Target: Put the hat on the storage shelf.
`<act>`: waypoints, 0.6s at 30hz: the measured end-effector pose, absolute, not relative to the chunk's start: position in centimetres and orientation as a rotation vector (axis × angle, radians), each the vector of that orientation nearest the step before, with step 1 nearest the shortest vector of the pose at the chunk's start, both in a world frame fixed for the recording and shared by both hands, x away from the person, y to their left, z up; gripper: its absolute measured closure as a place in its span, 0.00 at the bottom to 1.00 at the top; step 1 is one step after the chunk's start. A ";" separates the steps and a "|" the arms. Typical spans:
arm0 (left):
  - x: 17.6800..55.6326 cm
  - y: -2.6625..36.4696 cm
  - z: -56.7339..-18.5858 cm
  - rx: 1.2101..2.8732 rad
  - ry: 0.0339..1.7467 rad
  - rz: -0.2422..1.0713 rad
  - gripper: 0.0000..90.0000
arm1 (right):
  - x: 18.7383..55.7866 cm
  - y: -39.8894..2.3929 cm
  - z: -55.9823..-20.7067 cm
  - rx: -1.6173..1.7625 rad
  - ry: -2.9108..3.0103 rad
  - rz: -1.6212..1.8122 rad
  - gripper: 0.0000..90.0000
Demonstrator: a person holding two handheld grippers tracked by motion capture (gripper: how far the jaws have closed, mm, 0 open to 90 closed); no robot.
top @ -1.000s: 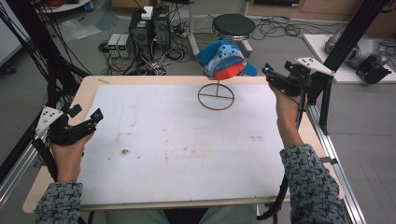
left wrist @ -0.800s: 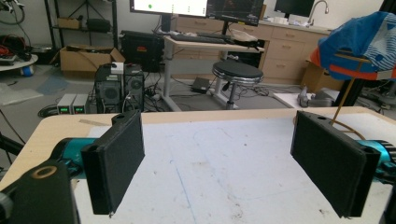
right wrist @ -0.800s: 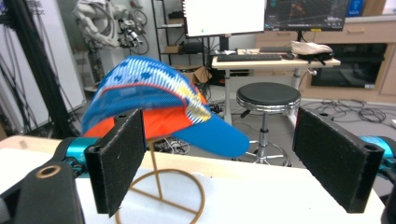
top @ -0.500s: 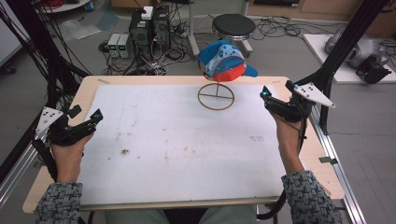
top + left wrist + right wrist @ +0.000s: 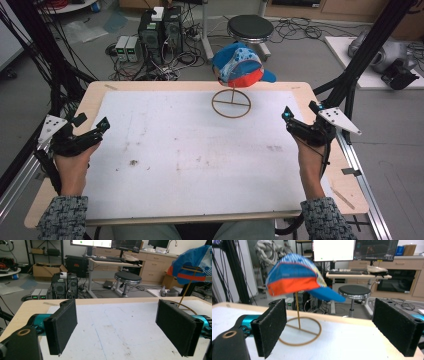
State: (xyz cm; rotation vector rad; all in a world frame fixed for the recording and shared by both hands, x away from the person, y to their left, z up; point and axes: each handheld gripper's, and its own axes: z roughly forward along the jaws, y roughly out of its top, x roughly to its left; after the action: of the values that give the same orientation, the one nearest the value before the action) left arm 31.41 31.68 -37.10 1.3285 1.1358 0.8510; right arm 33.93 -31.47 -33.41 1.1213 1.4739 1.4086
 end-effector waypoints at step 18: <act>31.6 31.8 -37.6 1.340 1.152 0.854 0.19 | 32.4 -31.9 -38.8 1.110 1.521 1.409 0.13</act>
State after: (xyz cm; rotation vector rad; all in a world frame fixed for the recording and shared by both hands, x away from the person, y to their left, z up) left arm 31.57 31.76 -37.55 1.3396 1.1517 0.8541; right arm 32.44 -31.87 -38.75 1.1100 1.5211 1.4093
